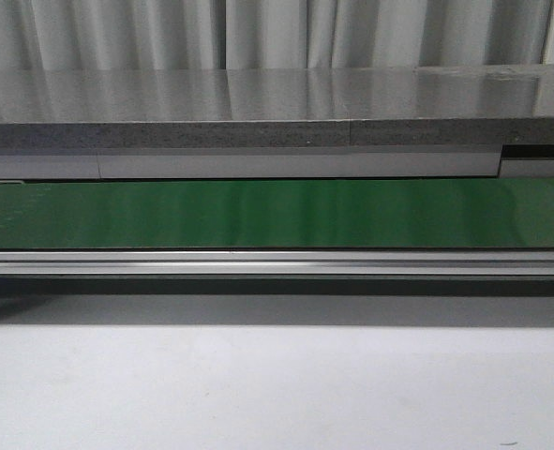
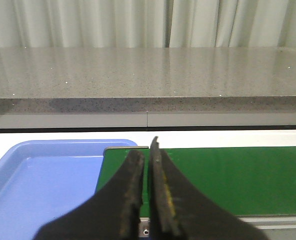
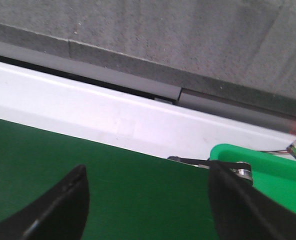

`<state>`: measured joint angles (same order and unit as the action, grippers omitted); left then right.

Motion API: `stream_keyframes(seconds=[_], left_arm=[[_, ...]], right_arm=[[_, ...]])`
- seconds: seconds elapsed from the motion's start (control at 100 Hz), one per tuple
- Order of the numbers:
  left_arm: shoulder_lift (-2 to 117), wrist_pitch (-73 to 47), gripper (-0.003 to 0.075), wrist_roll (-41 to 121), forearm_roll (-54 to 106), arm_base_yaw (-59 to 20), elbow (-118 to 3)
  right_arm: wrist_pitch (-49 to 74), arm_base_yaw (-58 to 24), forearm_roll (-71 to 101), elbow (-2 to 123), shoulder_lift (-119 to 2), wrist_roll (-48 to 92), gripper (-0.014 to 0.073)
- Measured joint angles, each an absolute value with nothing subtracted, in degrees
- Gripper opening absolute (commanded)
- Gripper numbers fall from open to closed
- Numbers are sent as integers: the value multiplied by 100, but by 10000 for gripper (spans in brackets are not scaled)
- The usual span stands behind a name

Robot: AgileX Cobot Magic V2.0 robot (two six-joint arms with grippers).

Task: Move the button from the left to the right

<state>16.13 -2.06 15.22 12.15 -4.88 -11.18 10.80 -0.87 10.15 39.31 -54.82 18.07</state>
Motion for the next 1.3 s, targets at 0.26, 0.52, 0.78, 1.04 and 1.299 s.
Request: stream_keyframes(seconds=[0.26, 0.52, 0.78, 1.04, 1.299], left_arm=[[1613, -206, 5, 1522, 1215, -488, -1118], [1613, -206, 5, 1522, 1215, -488, -1118], [1613, -206, 5, 1522, 1215, -488, -1118], [1613, -206, 5, 1522, 1215, -488, -1118], [1613, -206, 5, 1522, 1215, -488, -1118]], right_arm=[[946, -594, 1075, 2851, -3740, 1807, 475], [1438, -620, 1165, 2223, -2147, 1807, 475], [2139, -620, 1178, 2180, -1445, 1807, 465], [2274, -620, 1178, 2172, -1444, 1807, 146], [2264, -620, 1178, 2159, -1444, 1807, -68]])
